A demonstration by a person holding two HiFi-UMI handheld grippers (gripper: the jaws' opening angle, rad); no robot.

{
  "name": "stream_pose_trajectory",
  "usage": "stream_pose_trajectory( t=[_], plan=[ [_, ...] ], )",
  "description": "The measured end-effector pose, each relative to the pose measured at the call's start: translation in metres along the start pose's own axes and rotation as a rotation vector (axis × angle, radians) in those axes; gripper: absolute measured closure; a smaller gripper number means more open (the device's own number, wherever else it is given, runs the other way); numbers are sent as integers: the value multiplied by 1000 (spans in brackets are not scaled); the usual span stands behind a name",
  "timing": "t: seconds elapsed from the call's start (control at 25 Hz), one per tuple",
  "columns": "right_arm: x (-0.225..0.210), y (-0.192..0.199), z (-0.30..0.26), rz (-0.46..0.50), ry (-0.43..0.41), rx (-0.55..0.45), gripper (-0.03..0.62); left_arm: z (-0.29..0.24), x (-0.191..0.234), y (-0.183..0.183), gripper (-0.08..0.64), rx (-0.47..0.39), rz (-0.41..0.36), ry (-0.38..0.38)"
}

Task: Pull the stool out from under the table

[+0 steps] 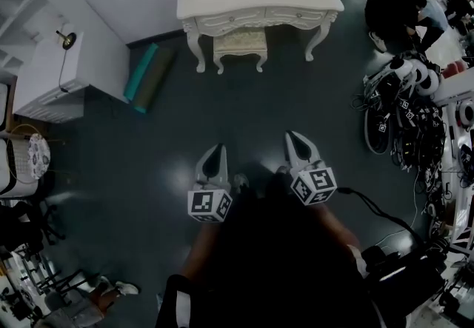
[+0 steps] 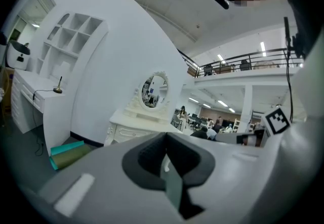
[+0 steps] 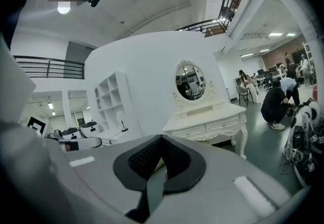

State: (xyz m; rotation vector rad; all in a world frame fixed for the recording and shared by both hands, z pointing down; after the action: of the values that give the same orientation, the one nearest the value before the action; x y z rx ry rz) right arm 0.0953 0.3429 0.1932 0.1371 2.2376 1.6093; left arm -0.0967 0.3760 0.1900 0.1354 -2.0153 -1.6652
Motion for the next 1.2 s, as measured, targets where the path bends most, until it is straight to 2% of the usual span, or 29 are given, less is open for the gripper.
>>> stream_pose_trajectory(
  t=[0.28, 0.52, 1.2],
  plan=[
    [17, 2, -22, -17, 11, 14, 595, -5, 27, -6, 551, 7, 14, 12],
    [12, -6, -63, -15, -6, 12, 595, -38, 48, -11, 551, -1, 3, 8],
    [-48, -59, -226, -33, -31, 25, 595, -200, 98, -55, 551, -3, -25, -10]
  ],
)
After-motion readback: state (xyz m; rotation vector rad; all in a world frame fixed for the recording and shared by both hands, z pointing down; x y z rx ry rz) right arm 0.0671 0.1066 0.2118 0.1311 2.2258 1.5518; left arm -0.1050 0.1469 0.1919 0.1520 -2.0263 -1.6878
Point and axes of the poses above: the fingertips, and each gripper's own axes: z backward along the fingers, x to its left, y out of its underside, the point moved 1 cm from there along z, backward along the fingers, and after that the axes turned 8 degrees about y, right-handed, at the moved point
